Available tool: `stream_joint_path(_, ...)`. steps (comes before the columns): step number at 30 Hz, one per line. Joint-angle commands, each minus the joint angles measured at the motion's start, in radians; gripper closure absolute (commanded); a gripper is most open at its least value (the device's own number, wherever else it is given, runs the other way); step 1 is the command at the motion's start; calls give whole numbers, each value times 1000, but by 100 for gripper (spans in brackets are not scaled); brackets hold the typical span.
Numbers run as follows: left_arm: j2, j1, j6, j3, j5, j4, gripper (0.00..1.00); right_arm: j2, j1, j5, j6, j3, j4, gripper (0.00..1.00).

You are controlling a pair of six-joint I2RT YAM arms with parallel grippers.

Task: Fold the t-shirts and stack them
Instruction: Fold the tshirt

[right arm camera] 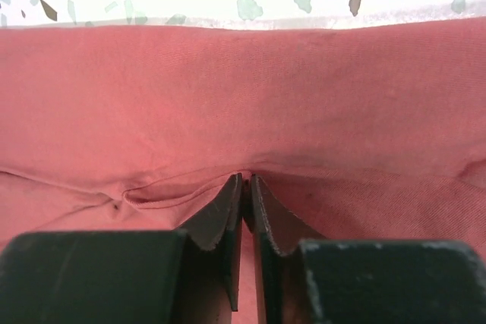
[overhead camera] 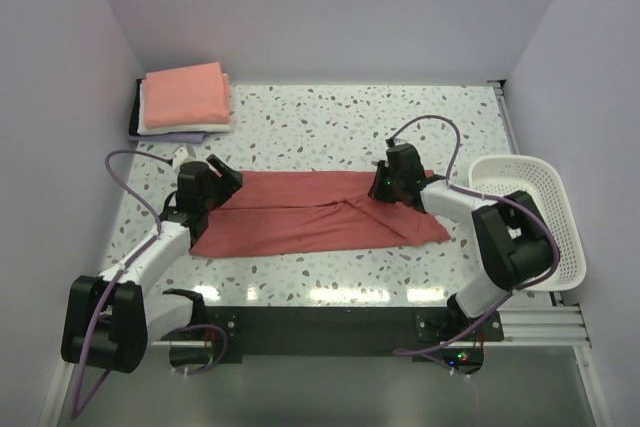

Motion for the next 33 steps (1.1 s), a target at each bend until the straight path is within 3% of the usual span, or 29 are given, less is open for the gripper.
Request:
stream_joint_path(1,-15,-4,35,7,3,36,29,-21,3,5,23,1,39,91)
stream_joint_path(4,-13,-4,35,4,4,36,30,-47,9,-4,31,-10,33,100)
stream_joint_path(16,-7,-4,33,-16,12,57,29,-170,97,-59,57,-91,22,100)
stream_joint_path(33,16,-4,36,-27,16,74,29,-245,224,-15,92,-176,16,100)
